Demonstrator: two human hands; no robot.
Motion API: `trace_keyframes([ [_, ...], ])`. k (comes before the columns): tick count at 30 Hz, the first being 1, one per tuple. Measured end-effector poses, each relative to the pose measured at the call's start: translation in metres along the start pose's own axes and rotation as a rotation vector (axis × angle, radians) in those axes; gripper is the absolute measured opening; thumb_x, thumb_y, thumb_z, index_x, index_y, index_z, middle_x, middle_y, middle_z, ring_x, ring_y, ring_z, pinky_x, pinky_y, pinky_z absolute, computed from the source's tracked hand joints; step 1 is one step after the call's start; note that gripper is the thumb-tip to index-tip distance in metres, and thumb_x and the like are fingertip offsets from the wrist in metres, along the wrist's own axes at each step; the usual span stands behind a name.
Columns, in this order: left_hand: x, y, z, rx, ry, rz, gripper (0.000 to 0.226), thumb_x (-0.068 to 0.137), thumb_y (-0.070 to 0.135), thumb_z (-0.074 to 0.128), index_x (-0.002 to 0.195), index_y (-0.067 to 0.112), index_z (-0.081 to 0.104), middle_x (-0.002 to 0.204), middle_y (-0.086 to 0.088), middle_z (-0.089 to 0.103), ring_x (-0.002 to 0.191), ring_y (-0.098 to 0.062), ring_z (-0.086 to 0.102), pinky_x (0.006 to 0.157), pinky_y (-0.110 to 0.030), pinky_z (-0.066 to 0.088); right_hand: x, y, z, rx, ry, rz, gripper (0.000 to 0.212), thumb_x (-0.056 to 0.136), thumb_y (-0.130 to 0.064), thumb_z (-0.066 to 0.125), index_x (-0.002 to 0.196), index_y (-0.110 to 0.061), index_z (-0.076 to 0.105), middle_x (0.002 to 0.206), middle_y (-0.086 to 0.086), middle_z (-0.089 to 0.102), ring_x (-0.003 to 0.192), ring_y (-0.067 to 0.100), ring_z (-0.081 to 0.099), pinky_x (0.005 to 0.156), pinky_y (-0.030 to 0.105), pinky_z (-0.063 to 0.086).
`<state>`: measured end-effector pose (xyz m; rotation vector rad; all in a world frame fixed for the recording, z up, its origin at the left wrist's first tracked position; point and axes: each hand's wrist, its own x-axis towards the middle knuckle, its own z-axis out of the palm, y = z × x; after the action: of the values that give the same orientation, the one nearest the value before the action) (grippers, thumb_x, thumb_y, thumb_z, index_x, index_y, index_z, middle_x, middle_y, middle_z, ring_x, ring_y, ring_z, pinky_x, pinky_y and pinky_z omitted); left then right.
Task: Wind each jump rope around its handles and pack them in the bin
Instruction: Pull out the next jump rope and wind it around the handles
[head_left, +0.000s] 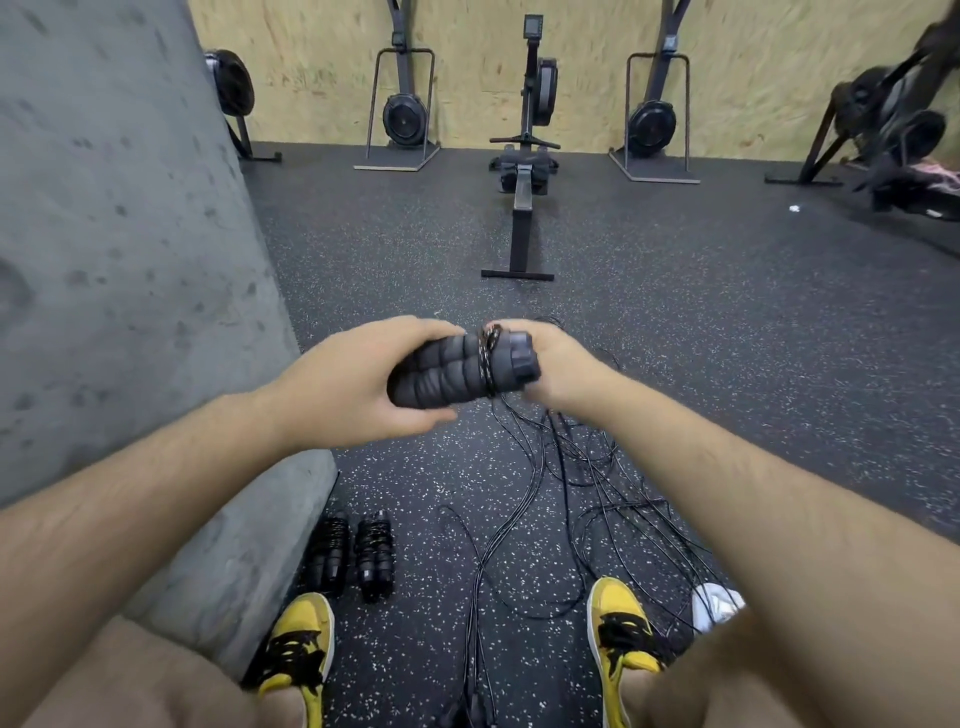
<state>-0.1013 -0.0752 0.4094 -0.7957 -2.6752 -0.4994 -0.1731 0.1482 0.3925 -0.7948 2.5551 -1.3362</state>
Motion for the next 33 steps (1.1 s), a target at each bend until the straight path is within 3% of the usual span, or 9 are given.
trace_keyframes([
  [4,0.008,-0.01,-0.005,0.222,0.156,-0.142,0.058,0.074,0.063,0.066,0.126,0.041,0.053,0.103,0.013,0.06,0.101,-0.017,0.061,0.08,-0.038,0.053,-0.014,-0.014,0.04,-0.121,-0.119,0.086,0.027,0.108,-0.031,0.037,0.096,-0.023,0.06,0.077,-0.006,0.056,0.065,0.012,0.052,0.055,0.026,0.043],
  [9,0.015,-0.044,-0.001,0.519,0.126,-0.184,0.046,0.074,0.047,0.074,0.113,0.028,0.059,0.092,0.001,0.06,0.084,-0.035,0.062,0.066,-0.038,0.05,-0.024,-0.046,0.053,-0.311,-0.182,0.12,0.034,0.106,-0.037,0.037,0.108,-0.01,0.058,0.091,0.005,0.061,0.078,0.022,0.058,0.064,0.031,0.042],
  [14,0.015,-0.05,0.001,0.586,0.008,-0.192,0.055,0.075,0.051,0.072,0.126,0.038,0.055,0.107,0.006,0.06,0.092,-0.031,0.056,0.069,-0.035,0.044,-0.036,-0.065,0.017,-0.694,-0.017,-0.063,0.03,0.105,-0.038,0.039,0.091,-0.018,0.055,0.091,0.002,0.059,0.086,0.026,0.054,0.07,0.033,0.037],
  [17,0.011,-0.04,0.007,0.503,-0.107,-0.037,0.054,0.076,0.055,0.062,0.126,0.039,0.053,0.106,0.008,0.058,0.089,-0.024,0.05,0.07,-0.041,0.053,-0.028,-0.063,-0.005,-0.828,0.101,-0.186,0.028,0.1,-0.049,0.049,0.092,-0.026,0.063,0.085,-0.007,0.062,0.086,0.02,0.055,0.069,0.033,0.041],
  [22,0.006,-0.015,0.006,0.195,-0.167,0.135,0.05,0.077,0.044,0.065,0.123,0.024,0.06,0.094,0.008,0.054,0.085,-0.017,0.047,0.081,-0.04,0.048,-0.006,-0.038,-0.029,-0.584,0.059,-0.221,0.034,0.081,-0.064,0.062,0.087,-0.031,0.069,0.082,-0.011,0.067,0.082,0.01,0.06,0.075,0.035,0.051],
  [25,0.004,-0.002,-0.006,-0.072,-0.076,0.057,0.065,0.073,0.041,0.081,0.131,0.023,0.058,0.105,0.01,0.059,0.099,-0.007,0.055,0.093,-0.023,0.042,-0.005,-0.02,-0.022,-0.148,0.02,-0.14,0.008,0.092,-0.026,0.065,0.085,-0.03,0.065,0.078,-0.014,0.06,0.073,0.002,0.054,0.074,0.023,0.049],
  [27,0.002,-0.002,-0.012,-0.167,-0.039,-0.032,0.07,0.07,0.043,0.081,0.133,0.028,0.058,0.112,0.01,0.063,0.107,-0.003,0.058,0.095,-0.021,0.044,-0.01,-0.019,-0.004,-0.068,0.017,-0.076,0.029,0.096,0.0,0.056,0.099,-0.028,0.054,0.083,-0.018,0.049,0.075,-0.007,0.045,0.069,0.004,0.042],
  [29,0.004,-0.007,-0.012,-0.18,0.017,-0.11,0.067,0.068,0.048,0.08,0.13,0.035,0.059,0.111,0.009,0.065,0.106,-0.006,0.06,0.095,-0.03,0.048,-0.011,-0.02,0.019,-0.034,0.021,0.04,0.016,0.104,-0.011,0.046,0.097,-0.024,0.052,0.076,-0.015,0.046,0.067,-0.002,0.043,0.06,0.009,0.042],
  [33,0.019,-0.029,-0.008,0.002,0.158,-0.239,0.06,0.071,0.048,0.082,0.125,0.033,0.061,0.098,0.004,0.061,0.096,-0.018,0.058,0.083,-0.034,0.046,-0.015,-0.024,0.054,0.031,-0.122,0.144,0.035,0.108,-0.038,0.03,0.093,-0.019,0.055,0.066,-0.006,0.047,0.053,0.015,0.046,0.054,0.032,0.047],
])
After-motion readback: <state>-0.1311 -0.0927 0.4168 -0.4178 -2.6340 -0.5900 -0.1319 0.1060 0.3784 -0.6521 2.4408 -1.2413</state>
